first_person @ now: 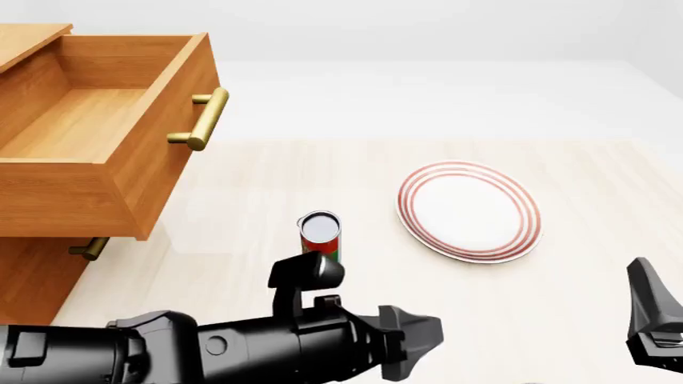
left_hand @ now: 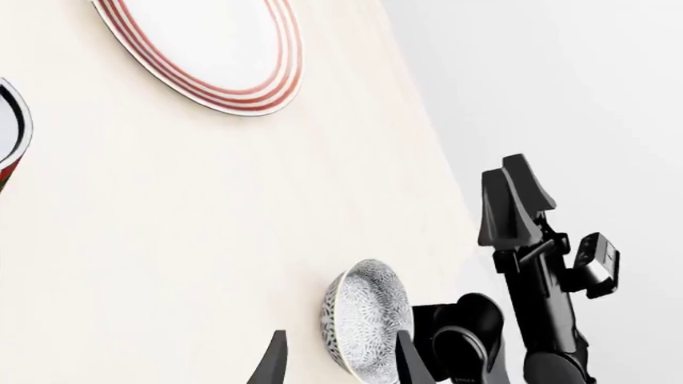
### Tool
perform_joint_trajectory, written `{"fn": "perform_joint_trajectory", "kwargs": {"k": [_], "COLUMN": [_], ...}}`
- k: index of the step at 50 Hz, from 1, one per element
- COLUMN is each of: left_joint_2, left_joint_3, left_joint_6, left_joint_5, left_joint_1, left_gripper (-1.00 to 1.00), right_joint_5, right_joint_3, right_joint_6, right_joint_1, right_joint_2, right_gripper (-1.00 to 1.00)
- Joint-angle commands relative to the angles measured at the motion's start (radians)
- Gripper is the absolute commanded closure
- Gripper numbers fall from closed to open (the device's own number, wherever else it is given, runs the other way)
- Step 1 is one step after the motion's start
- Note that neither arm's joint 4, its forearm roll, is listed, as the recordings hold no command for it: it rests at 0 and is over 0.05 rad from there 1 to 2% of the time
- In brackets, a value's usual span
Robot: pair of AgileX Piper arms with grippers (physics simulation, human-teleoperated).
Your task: Put the bowl in the top drawer of the cabinet.
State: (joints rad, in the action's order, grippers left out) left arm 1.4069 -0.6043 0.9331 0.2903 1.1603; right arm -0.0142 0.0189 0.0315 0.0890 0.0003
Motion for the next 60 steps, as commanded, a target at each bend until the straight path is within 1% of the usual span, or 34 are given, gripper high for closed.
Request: {"fn": "perform_joint_trajectory", "kwargs": {"k": [1, 27, 60], "left_joint_2": [0.074, 0.235, 0.304], "left_joint_3": [0.009, -0.061, -0.117], "left_joint_6": [0.051, 0.076, 0.081], "left_joint_5": [0.057, 0.092, 0.074], "left_joint_1": [0.004, 0.036, 0.076], "left_gripper": [-1.0, -1.0, -1.0], "right_joint_5": [0.0, 0.0, 0.0], "right_joint_3": [0.0, 0.0, 0.0], "right_joint_6": [0.0, 0.0, 0.0], "right_joint_1": [0.0, 0.0, 0.0], "right_joint_2": [0.0, 0.0, 0.0], "right_gripper": [-1.0, -1.0, -1.0]}}
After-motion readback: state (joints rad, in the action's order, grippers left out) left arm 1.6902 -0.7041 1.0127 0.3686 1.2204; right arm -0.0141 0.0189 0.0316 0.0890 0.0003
